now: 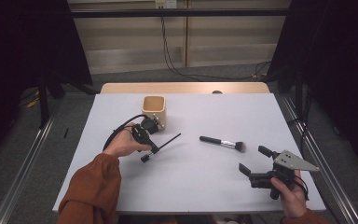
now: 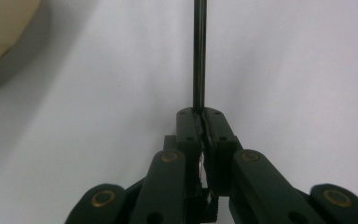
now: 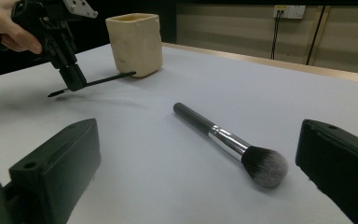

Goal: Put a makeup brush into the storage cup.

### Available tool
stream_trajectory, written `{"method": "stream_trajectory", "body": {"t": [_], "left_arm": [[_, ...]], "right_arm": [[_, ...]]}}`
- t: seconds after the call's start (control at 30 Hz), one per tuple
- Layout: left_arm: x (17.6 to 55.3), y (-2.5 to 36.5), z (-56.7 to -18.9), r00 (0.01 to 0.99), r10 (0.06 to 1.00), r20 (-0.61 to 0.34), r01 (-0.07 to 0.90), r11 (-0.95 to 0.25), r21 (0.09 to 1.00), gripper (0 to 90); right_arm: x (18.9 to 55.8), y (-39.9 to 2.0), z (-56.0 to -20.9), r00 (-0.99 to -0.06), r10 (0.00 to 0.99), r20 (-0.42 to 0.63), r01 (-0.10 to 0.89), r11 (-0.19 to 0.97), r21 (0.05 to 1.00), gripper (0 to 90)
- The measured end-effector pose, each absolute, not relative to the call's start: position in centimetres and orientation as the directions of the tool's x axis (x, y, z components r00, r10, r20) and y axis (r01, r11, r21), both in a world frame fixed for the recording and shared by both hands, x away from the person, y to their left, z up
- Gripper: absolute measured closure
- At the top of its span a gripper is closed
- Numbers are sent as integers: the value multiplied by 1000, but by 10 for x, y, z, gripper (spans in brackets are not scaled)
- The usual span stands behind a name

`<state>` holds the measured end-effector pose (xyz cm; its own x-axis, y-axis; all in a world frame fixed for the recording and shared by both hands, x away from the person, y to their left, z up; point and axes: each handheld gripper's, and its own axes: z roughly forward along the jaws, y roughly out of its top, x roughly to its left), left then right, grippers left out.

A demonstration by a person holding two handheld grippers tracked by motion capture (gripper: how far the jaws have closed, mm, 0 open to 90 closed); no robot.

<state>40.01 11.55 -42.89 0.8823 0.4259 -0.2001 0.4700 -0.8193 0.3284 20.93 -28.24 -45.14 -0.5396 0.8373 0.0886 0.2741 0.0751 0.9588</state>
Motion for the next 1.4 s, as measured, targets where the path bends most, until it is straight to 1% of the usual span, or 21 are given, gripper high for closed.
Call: {"method": "stream_trajectory", "body": {"t": [0.13, 0.17, 0.23, 0.4, 0.47, 0.5, 0.53, 0.67, 0.83, 1.03, 1.1, 1.23, 1.4], "left_arm": [[398, 122, -424, 878, 429, -212, 479, -787, 389, 863], [395, 123, -424, 869, 445, -217, 495, -763, 415, 862], [394, 126, -424, 876, 430, -218, 482, -760, 436, 863], [388, 131, -423, 866, 446, -226, 495, -702, 512, 862], [386, 134, -421, 878, 433, -204, 470, -703, 533, 862], [385, 135, -419, 878, 436, -197, 466, -691, 553, 862], [382, 136, -419, 865, 455, -212, 486, -654, 580, 862], [378, 143, -416, 863, 456, -219, 478, -592, 649, 862], [374, 148, -418, 849, 483, -214, 484, -550, 680, 862], [368, 158, -414, 840, 500, -213, 465, -460, 756, 862], [365, 160, -413, 840, 492, -228, 465, -439, 768, 862], [357, 160, -413, 850, 478, -221, 443, -423, 790, 862], [353, 161, -415, 859, 456, -235, 438, -414, 798, 862]], "right_arm": [[209, -282, -451, -541, 837, 86, 274, 78, 959, 0], [209, -282, -451, -541, 837, 86, 274, 78, 959, 0], [209, -282, -451, -539, 837, 88, 274, 75, 959, 0], [210, -283, -451, -538, 838, 89, 273, 74, 959, 0], [209, -282, -451, -539, 837, 88, 274, 76, 959, 0], [209, -282, -451, -540, 837, 89, 274, 75, 959, 0], [210, -282, -451, -539, 838, 88, 274, 75, 959, 0], [209, -283, -451, -541, 837, 84, 272, 79, 959, 0], [209, -283, -451, -541, 837, 84, 272, 80, 959, 0], [210, -283, -451, -540, 838, 82, 270, 80, 960, 0], [210, -283, -451, -537, 839, 84, 272, 78, 959, 0], [209, -283, -451, -535, 841, 81, 268, 78, 960, 0], [210, -283, -451, -536, 840, 81, 267, 77, 961, 0]]}}
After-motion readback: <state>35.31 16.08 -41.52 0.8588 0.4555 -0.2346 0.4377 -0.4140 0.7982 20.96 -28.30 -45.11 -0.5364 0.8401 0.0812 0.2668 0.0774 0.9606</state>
